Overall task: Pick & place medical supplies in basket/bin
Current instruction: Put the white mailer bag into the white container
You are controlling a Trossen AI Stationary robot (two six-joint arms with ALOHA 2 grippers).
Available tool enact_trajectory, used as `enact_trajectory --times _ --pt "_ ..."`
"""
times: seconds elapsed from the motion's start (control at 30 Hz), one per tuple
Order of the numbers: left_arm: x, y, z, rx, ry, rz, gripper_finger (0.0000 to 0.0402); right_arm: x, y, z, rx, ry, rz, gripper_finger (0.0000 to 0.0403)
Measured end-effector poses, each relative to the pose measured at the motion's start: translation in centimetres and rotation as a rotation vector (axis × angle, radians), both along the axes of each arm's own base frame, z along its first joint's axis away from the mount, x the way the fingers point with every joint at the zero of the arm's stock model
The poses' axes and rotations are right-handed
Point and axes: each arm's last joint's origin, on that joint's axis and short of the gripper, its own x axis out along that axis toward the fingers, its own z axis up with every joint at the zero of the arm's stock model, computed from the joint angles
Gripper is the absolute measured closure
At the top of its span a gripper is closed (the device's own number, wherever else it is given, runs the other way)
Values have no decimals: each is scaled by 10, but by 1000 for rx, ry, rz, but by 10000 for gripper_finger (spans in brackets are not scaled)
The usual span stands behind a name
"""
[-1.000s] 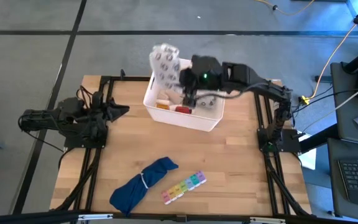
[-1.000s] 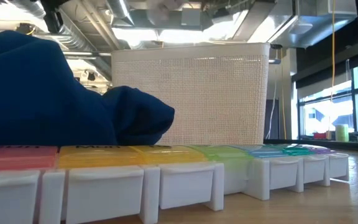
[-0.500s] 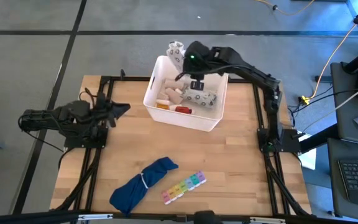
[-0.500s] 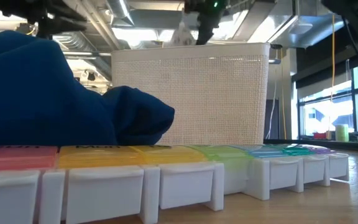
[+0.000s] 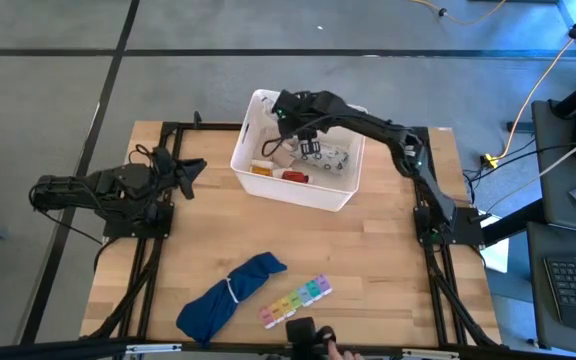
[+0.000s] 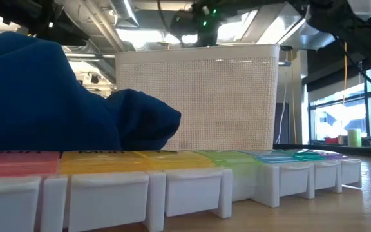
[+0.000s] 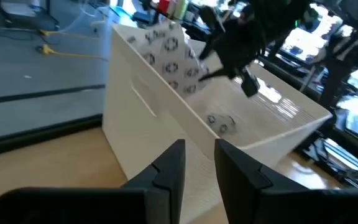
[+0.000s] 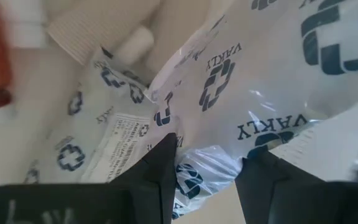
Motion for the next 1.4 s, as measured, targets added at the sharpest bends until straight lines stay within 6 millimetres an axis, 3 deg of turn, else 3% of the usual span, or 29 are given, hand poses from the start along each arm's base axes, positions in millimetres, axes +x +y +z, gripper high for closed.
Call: enact_trajectory --times 0.33,0.6,0.87,0.97,1.27,1.4 --pt "0 1 0 21 13 22 319 16 -13 -50 26 135 48 277" --pt "-1 1 -1 40 35 15 319 22 -10 -59 30 126 39 231" --pt "0 0 -1 30 30 1 319 24 -10 -59 23 99 4 169" --pt "0 0 -1 23 25 -1 320 23 -7 -56 -52 134 -34 144" --pt "0 0 -1 6 13 -1 320 17 22 -20 -84 100 -20 126" --pt "0 0 -1 5 13 -5 320 17 38 -3 11 -6 27 125"
